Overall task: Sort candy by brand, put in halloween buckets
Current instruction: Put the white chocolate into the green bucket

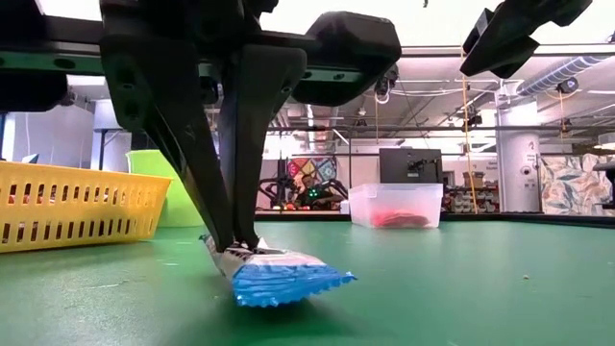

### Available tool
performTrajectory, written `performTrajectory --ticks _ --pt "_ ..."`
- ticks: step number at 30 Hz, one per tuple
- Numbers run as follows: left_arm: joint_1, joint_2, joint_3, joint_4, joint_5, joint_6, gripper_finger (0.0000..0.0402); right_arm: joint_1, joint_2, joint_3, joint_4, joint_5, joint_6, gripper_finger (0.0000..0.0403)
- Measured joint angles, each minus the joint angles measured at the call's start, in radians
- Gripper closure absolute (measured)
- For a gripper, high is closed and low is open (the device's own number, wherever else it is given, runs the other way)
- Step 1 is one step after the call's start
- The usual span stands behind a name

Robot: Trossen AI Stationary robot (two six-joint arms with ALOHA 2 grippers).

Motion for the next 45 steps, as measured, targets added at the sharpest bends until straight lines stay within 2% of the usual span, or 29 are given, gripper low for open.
performTrajectory --ticks 8,17,20,22,24,30,33,35,41,45 --pt "-0.001 -0.010 0.000 -0.001 0.001 -0.036 0.0401 0.000 0.000 0.000 -0.001 0.000 0.000 0.0249" --pt "0.012 -0.093 0.002 -0.019 -0.019 -0.143 0.0401 0.013 0.000 -0.011 0.005 0.010 0.001 0.0248" --pt "0.012 -0.105 0.000 -0.039 -0.046 -0.199 0.0401 0.048 0.002 -0.032 0.021 0.116 0.018 0.0254" --pt "0.009 -0.106 0.000 -0.058 -0.054 -0.208 0.0401 0.075 0.017 -0.052 0.068 0.203 0.019 0.0259" --pt "0.004 -0.106 -0.001 -0.065 -0.056 -0.210 0.0401 0.100 0.038 -0.070 0.137 0.246 0.016 0.0263" --pt "0.003 -0.141 -0.006 -0.123 -0.053 -0.214 0.0401 0.118 0.197 -0.065 0.387 0.230 -0.027 0.0273" --pt "0.001 -0.195 -0.042 -0.125 -0.058 -0.269 0.0401 0.120 0.299 -0.020 0.427 0.221 -0.034 0.0278" --pt "-0.009 -0.244 -0.101 -0.095 -0.074 -0.312 0.0401 0.122 0.369 0.027 0.438 0.208 -0.041 0.0282" --pt "-0.073 -0.431 -0.326 0.069 -0.226 -0.522 0.0401 0.122 0.565 0.210 0.428 0.205 -0.076 0.0298" --pt "-0.105 -0.520 -0.432 0.179 -0.280 -0.689 0.0401 0.122 0.674 0.334 0.399 0.209 -0.024 0.0306"
